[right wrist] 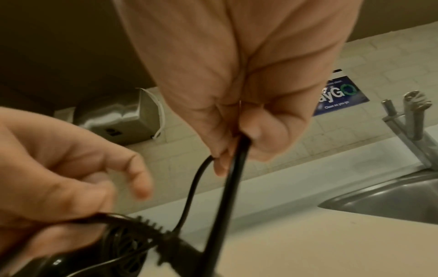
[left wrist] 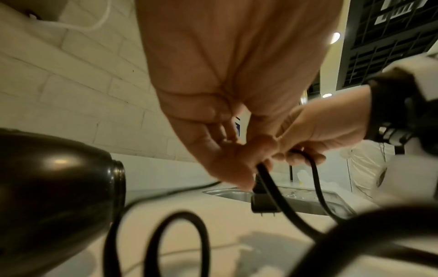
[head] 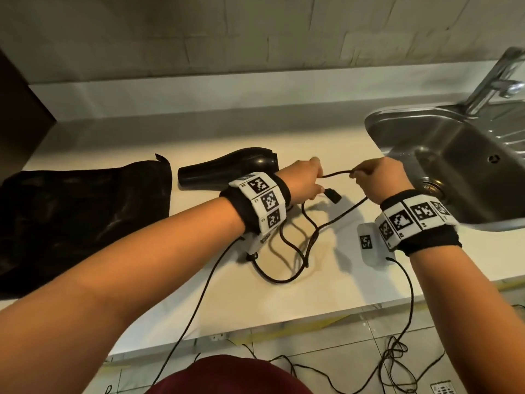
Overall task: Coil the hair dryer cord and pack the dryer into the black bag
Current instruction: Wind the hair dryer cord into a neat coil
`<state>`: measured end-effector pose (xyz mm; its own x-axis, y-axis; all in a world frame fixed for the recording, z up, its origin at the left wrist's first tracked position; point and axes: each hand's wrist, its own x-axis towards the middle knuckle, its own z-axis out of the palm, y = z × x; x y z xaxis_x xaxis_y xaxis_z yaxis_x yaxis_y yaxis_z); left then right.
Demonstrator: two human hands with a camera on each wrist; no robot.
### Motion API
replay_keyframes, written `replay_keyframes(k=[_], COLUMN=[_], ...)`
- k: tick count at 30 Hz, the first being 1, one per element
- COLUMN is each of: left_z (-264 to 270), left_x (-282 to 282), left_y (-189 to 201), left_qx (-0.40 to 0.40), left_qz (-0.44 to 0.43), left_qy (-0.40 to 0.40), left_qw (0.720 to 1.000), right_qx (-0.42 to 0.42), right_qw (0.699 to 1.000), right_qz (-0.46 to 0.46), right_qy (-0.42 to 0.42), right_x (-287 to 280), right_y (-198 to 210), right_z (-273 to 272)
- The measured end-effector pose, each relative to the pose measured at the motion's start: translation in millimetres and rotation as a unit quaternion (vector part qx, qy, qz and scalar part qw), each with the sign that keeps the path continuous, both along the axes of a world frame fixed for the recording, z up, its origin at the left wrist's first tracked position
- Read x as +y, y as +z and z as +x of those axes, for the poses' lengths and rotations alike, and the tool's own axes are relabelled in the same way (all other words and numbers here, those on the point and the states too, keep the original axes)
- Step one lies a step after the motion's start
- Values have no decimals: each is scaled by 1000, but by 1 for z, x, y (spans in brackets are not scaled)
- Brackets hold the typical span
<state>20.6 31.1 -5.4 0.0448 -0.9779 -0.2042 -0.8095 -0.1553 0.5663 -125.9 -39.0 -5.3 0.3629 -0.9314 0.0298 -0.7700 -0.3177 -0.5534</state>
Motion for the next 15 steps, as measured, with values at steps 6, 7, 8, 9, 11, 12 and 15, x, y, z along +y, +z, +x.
replay_keyframes(k=[6, 7, 8, 9, 11, 12, 15], left_z=[0, 1, 3, 6, 10, 12, 14], left_x=[0, 0, 0, 0, -1, -1, -2], left_y=[-8, -8, -9, -10, -11, -11, -9], left_qx=[62, 71, 87, 107, 145, 163, 221], left_qz=[-39, -47, -55, -60, -58, -53, -41], left_qy=[26, 34, 45, 55, 64, 65, 63], left_qw=[997, 996, 994, 991, 986, 983, 972], right_qx=[-107, -126, -153, -181, -211, -190, -49], right_qw=[991, 988, 984, 979, 973, 977, 986], right_qz=[14, 26, 41, 56, 77, 78, 67], right_qy=[83, 90, 87, 75, 47, 49, 144], right_x=[17, 19, 19, 19, 15, 14, 15], right_y=[5, 5, 5, 6, 3, 1, -10], right_z=[10, 10, 8, 5, -1, -4, -4])
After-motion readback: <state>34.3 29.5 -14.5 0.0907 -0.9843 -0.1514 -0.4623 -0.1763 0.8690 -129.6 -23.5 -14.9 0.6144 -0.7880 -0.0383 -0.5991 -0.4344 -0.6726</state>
